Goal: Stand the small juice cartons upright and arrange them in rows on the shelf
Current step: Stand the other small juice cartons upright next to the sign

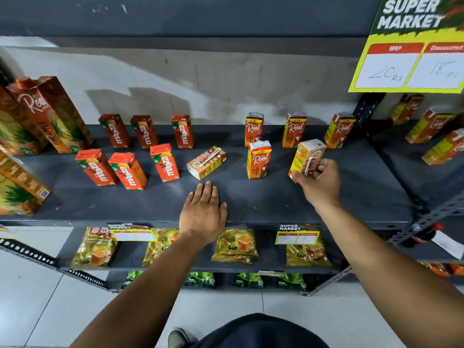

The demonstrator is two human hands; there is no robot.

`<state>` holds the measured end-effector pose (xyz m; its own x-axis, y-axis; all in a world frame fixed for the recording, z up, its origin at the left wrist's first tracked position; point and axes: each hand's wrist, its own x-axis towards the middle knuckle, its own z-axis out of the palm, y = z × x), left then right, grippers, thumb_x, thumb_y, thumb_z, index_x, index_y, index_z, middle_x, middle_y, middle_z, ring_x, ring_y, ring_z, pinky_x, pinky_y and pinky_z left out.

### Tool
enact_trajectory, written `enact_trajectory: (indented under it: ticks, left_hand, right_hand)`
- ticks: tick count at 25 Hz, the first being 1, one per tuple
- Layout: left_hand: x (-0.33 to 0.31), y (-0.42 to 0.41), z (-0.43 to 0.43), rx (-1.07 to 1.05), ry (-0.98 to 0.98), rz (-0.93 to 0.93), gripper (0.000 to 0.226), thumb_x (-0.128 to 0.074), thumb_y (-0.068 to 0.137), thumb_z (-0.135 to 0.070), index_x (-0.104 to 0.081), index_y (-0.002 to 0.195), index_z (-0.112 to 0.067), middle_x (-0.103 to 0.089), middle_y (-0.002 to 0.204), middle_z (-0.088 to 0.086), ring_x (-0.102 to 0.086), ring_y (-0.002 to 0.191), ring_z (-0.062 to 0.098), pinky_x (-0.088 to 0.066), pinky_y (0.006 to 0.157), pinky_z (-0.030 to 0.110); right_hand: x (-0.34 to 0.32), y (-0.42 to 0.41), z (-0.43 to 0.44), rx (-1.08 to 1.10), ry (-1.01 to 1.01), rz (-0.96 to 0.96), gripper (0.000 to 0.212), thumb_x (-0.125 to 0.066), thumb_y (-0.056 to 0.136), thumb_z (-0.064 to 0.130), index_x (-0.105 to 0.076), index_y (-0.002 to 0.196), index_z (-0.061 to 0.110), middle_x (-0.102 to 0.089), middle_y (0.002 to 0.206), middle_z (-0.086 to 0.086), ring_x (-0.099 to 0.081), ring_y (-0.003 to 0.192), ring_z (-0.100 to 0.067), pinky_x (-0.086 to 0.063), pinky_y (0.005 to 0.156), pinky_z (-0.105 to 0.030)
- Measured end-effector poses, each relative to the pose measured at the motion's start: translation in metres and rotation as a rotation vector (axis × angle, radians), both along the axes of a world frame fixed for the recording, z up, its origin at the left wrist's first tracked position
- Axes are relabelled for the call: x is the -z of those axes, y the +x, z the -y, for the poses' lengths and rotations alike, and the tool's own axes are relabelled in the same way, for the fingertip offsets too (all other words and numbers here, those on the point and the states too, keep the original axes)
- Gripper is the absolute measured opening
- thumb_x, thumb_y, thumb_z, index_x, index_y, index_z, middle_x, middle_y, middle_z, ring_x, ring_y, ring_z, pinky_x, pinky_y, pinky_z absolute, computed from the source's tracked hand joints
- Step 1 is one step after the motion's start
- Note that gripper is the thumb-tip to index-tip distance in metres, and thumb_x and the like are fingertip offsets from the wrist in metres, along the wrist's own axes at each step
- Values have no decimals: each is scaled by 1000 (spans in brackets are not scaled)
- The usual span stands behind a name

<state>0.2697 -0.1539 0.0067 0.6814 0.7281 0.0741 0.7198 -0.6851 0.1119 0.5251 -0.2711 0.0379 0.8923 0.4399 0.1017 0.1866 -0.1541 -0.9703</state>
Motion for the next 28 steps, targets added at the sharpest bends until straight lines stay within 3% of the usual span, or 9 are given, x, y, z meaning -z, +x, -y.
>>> enact_trajectory:
  ticks: [8, 13, 17, 20, 22, 25, 28]
  left_hand:
    - [-1, 0, -1, 0, -1, -12, 63, -16, 98, -45, -24, 148, -10, -19, 159, 9, -13, 147, 25, -12, 119, 40]
    - [-1, 1, -1, 0, -2, -2, 63, -16, 97, -45, -25, 148, -10, -20, 159, 9, -13, 147, 25, -12, 119, 40]
    - [-2, 1, 0, 0, 3, -4, 63, -16, 97, -45, -25, 148, -10, -20, 159, 9, -13, 147, 25, -12, 119, 39]
    - [-2, 0, -1, -4, -2, -3, 63, -15, 97, -45, -24, 149, -10, -19, 160, 9, -12, 147, 25, -12, 119, 39]
    - [-1, 1, 0, -1, -3, -3, 63, -15, 97, -46, -24, 149, -10, -19, 160, 9, -12, 147, 25, -11, 119, 39]
    - [-1, 1, -1, -2, 0, 0, 63, -16, 97, -45, -24, 149, -10, -19, 159, 9, -13, 147, 25, -11, 119, 40]
    - [-1, 1, 0, -1, 9, 0, 64, -14, 96, -46, -26, 148, -10, -21, 159, 10, -14, 146, 26, -12, 119, 40]
  right_hand:
    - [9, 9, -19, 21, -60, 114, 55, -85, 64, 23, -50, 106, 19, -69, 101, 0, -68, 88, -13, -55, 74, -31]
    - [7, 9, -18, 21, -70, 147, 53, -86, 62, 24, -47, 99, 27, -62, 89, 13, -66, 82, -7, -51, 67, -23]
    - [4, 9, -19, 28, -64, 153, 53, -85, 63, 23, -47, 99, 25, -64, 94, 5, -67, 85, -14, -46, 63, -17]
    - [-1, 10, -16, 20, -58, 196, 53, -79, 65, 22, -56, 113, 21, -67, 103, 2, -66, 91, -15, -46, 66, -15]
    - [-12, 15, -12, 25, -34, 239, 66, -76, 65, 23, -55, 127, 17, -66, 111, 1, -63, 93, -10, -47, 73, -13]
    - [-32, 24, -12, 47, -30, 323, 70, -76, 63, 25, -53, 129, 16, -64, 112, 2, -58, 93, -5, -38, 70, -2]
    - [-38, 26, -17, 23, -97, 369, 68, -78, 65, 22, -52, 128, 16, -65, 118, -5, -58, 100, -13, -41, 78, -15]
